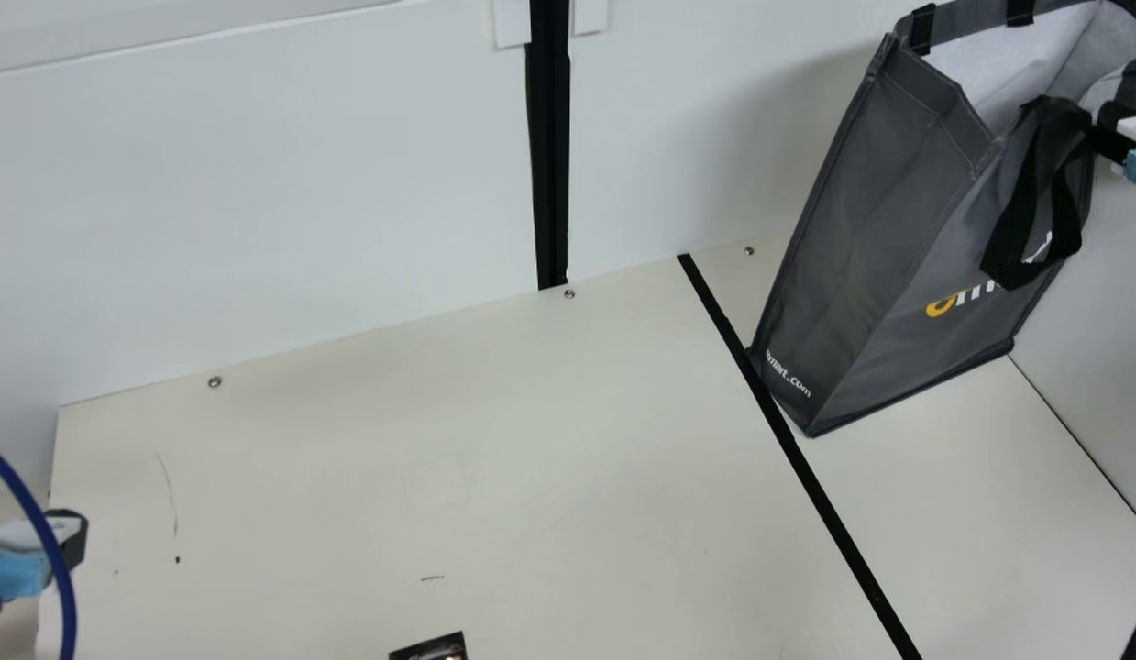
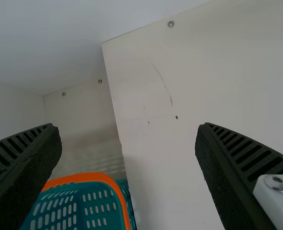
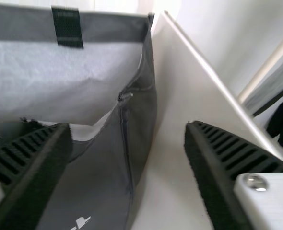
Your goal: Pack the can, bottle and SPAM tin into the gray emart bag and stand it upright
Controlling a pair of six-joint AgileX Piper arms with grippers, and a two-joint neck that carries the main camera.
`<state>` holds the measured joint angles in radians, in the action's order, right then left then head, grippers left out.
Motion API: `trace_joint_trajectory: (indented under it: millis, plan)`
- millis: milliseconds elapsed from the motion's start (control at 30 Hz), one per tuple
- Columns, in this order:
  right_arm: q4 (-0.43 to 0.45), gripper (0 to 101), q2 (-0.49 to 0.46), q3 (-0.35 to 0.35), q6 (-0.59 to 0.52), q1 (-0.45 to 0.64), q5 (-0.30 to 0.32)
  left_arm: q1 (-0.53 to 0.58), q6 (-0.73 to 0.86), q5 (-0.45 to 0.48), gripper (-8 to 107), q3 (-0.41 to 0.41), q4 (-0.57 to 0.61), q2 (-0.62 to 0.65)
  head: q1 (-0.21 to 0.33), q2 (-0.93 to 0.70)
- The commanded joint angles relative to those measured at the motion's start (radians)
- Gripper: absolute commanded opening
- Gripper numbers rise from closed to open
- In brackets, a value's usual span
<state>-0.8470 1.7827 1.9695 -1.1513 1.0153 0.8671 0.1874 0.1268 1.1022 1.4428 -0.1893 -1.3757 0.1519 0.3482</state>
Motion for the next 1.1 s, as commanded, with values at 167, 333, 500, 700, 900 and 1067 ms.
trace_joint_trajectory:
  millis: [167, 333, 500, 700, 900, 1067]
  plan:
    - [-0.029, 95, -0.002, 0.072, 0.006, 0.005, 0.013, 0.000, 0.000, 0.000, 90, 0.000, 0.000, 0.000, 0.023, 0.001]
    - [-0.052, 95, 0.001, 0.130, 0.014, 0.009, 0.028, 0.000, 0.000, 0.000, 90, 0.000, 0.000, 0.000, 0.023, 0.001]
    - [-0.076, 95, 0.003, 0.185, 0.023, 0.009, 0.045, 0.000, 0.000, 0.000, 90, 0.000, 0.000, 0.000, 0.023, 0.001]
    - [-0.090, 95, 0.002, 0.243, 0.036, -0.002, 0.065, 0.000, 0.000, 0.000, 90, 0.000, 0.000, 0.000, 0.023, 0.001]
    - [-0.104, 95, -0.007, 0.282, 0.048, -0.032, 0.085, 0.000, 0.000, 0.000, 90, 0.000, 0.000, 0.000, 0.023, 0.001]
    - [-0.116, 95, -0.022, 0.299, 0.055, -0.072, 0.102, 0.000, 0.000, 0.000, 90, 0.000, 0.000, 0.000, 0.023, 0.001]
